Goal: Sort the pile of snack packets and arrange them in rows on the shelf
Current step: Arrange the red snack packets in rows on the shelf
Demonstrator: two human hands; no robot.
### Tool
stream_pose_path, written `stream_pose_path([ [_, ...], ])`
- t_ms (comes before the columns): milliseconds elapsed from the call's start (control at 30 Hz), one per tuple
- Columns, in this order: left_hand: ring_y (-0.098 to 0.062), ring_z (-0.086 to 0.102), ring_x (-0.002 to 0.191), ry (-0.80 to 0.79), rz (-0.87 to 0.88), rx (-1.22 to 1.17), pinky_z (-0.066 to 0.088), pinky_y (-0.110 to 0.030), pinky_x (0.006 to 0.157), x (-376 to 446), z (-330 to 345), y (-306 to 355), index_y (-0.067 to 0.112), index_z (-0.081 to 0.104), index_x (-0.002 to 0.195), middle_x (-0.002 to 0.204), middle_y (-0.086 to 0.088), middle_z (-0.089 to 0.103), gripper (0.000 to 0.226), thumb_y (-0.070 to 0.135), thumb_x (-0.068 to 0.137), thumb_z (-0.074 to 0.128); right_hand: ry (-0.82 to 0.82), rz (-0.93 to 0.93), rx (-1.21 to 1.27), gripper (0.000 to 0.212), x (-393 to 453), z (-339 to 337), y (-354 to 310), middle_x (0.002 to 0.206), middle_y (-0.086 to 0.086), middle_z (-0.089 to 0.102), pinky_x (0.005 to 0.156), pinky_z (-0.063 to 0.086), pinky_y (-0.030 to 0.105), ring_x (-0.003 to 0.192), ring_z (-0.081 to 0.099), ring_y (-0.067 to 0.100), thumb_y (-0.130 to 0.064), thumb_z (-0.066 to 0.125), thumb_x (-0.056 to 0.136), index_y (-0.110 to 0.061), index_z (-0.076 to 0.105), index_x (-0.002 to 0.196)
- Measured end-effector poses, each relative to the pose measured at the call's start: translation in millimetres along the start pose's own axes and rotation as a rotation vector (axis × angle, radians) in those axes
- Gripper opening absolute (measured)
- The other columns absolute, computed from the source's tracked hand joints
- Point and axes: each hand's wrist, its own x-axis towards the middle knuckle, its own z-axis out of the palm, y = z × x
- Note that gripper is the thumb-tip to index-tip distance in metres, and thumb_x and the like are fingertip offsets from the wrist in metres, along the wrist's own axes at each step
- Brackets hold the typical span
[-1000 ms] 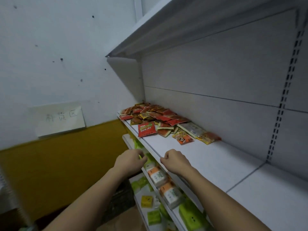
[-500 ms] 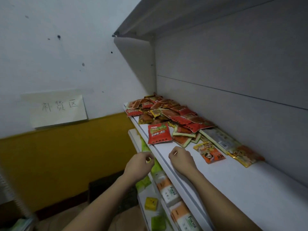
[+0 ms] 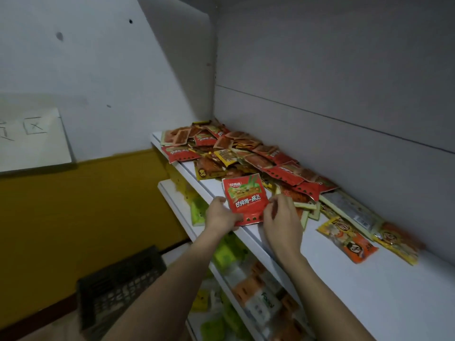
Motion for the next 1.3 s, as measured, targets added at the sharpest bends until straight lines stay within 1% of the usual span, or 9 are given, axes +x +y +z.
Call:
stream_pose_path([
  [233, -0.024, 0.075, 0.081, -0.287, -0.055, -0.506, 0.061, -0.028, 0.061, 15, -66, 0, 0.002, 0.053, 0.126, 0.113, -0.027, 0.069, 0.047, -0.009, 0.084, 0.072, -0.042, 0.166, 0.017, 0.014, 9, 21, -22, 0.105, 0.006, 0.058, 0.076, 0.04, 0.034, 0.099, 0.055, 0.024, -0.016, 0.054, 0.096, -0.012, 0.053, 0.11],
  [333, -0.021, 0.075, 0.088, -0.365, 0.007, -0.566, 0.06, -0.028, 0.065, 25, -85, -7, 0.016, 0.049, 0.135, 0.115, -0.019, 0.072, 0.064, -0.002, 0.081, 0.077, -0.201, 0.424, 0.42, 0.021, 12, 26, -52, 0.102, 0.0, 0.065, 0.077, 0.058, 0.037, 0.092, 0.068, 0.015, -0.033, 0.056, 0.099, -0.02, 0.049, 0.114],
  [400, -0.023, 0.074, 0.099, -0.434, 0.054, -0.591, 0.061, -0.033, 0.071, 35, -91, -10, 0.022, 0.053, 0.134, 0.119, -0.013, 0.072, 0.075, 0.011, 0.069, 0.089, -0.244, 0.485, 0.634, 0.026, 15, 30, -67, 0.106, -0.003, 0.066, 0.069, 0.06, 0.026, 0.086, 0.071, 0.003, -0.028, 0.059, 0.099, -0.018, 0.048, 0.12],
  [533, -0.03, 0.072, 0.106, -0.543, 0.165, -0.459, 0.061, -0.044, 0.083, 58, -92, 14, 0.021, 0.063, 0.125, 0.121, -0.006, 0.072, 0.043, 0.017, 0.084, 0.077, -0.23, 0.433, 0.664, 0.032, 39, 36, -77, 0.11, -0.006, 0.068, 0.089, 0.059, 0.036, 0.099, 0.07, 0.01, -0.016, 0.067, 0.094, -0.018, 0.053, 0.122],
  [633, -0.027, 0.072, 0.104, -0.538, 0.18, -0.433, 0.06, -0.044, 0.086, 80, -78, 38, 0.023, 0.06, 0.124, 0.118, -0.004, 0.073, 0.034, 0.015, 0.093, 0.069, -0.275, 0.435, 0.679, 0.033, 66, 36, -73, 0.107, -0.002, 0.073, 0.09, 0.058, 0.039, 0.097, 0.072, 0.015, -0.012, 0.07, 0.091, -0.019, 0.057, 0.12],
  [833, -0.022, 0.075, 0.096, -0.495, 0.251, -0.378, 0.062, -0.033, 0.074, 128, -44, 76, 0.02, 0.059, 0.123, 0.113, -0.003, 0.075, 0.032, 0.014, 0.093, 0.068, -0.228, 0.319, 0.532, 0.013, 126, 22, -48, 0.099, -0.004, 0.072, 0.075, 0.055, 0.019, 0.085, 0.069, 0.002, -0.024, 0.06, 0.098, -0.018, 0.062, 0.11],
  [967, -0.021, 0.075, 0.096, -0.511, 0.242, -0.319, 0.062, -0.038, 0.074, 161, -23, 99, 0.026, 0.057, 0.127, 0.115, 0.001, 0.074, 0.036, 0.023, 0.093, 0.069, 0.029, 0.257, 0.094, 0.008, 171, 13, 3, 0.091, -0.007, 0.069, 0.076, 0.048, 0.029, 0.087, 0.064, 0.013, -0.023, 0.059, 0.097, -0.022, 0.066, 0.099],
  [1133, -0.023, 0.075, 0.095, -0.566, 0.279, -0.287, 0.062, -0.038, 0.076, 196, 13, 124, 0.028, 0.059, 0.116, 0.11, 0.0, 0.075, 0.026, 0.02, 0.093, 0.069, -0.293, 0.179, -0.448, 0.024, 189, 31, 50, 0.106, 0.002, 0.07, 0.085, 0.05, 0.041, 0.099, 0.064, 0.028, -0.036, 0.049, 0.097, -0.025, 0.069, 0.103],
  [1300, -0.022, 0.076, 0.085, -0.67, 0.281, -0.241, 0.062, -0.033, 0.067, 215, 41, 139, 0.026, 0.061, 0.11, 0.1, 0.0, 0.076, 0.021, 0.016, 0.094, 0.068, -0.266, 0.346, -0.542, 0.033, 181, 18, 66, 0.114, 0.009, 0.067, 0.095, 0.042, 0.039, 0.109, 0.06, 0.032, -0.034, 0.045, 0.102, -0.019, 0.071, 0.115],
])
